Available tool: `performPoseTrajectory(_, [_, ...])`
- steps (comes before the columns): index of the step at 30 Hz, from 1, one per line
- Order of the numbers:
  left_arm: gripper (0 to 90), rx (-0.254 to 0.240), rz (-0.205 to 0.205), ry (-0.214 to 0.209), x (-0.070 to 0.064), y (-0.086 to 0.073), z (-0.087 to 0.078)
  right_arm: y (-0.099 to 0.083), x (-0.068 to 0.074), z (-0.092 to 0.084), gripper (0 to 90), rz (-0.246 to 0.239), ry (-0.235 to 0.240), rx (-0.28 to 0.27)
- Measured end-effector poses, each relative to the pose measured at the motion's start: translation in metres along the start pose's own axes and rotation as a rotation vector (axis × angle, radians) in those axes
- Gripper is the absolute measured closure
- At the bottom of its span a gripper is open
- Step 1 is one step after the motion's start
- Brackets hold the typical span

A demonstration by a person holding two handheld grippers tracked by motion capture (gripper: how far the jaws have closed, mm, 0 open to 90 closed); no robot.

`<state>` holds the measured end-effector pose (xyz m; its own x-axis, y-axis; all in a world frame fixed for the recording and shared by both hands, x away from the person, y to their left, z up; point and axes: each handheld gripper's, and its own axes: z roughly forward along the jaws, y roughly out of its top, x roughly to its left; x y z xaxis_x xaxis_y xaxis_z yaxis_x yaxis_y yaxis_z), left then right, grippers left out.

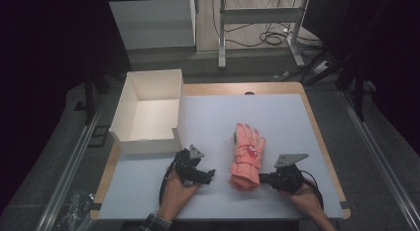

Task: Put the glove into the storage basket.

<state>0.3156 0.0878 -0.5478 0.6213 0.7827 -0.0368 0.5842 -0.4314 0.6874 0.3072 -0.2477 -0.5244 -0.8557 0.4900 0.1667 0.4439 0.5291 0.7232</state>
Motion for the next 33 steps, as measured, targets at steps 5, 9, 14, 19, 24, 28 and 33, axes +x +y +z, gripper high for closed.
performPoseTrajectory(5, [1.4,0.0,0.0,0.0,0.0,0.0,0.0,0.003,0.003,0.006,85.7,-0.005,0.011,-0.004])
performPoseTrajectory(9, [1.4,0.0,-0.001,0.0,0.0,0.0,0.0,0.006,0.006,0.011,85.1,-0.006,0.017,-0.007])
performPoseTrajectory(14, [1.5,0.0,-0.001,-0.001,0.0,0.0,0.0,0.011,0.009,0.019,85.0,-0.011,0.022,-0.009])
performPoseTrajectory(19, [1.7,-0.001,0.0,-0.002,0.0,0.0,-0.001,0.016,0.011,0.026,85.0,-0.018,0.022,-0.006])
performPoseTrajectory(24, [2.4,0.004,0.02,-0.015,0.001,-0.002,-0.004,0.02,0.013,0.031,85.1,-0.017,0.02,-0.008])
performPoseTrajectory(28, [2.4,0.003,0.042,-0.039,0.005,-0.007,-0.007,0.024,0.014,0.036,85.1,-0.014,0.016,-0.009])
performPoseTrajectory(33, [2.4,0.003,0.061,-0.056,0.007,-0.008,-0.009,0.028,0.015,0.041,85.1,-0.021,0.001,-0.011])
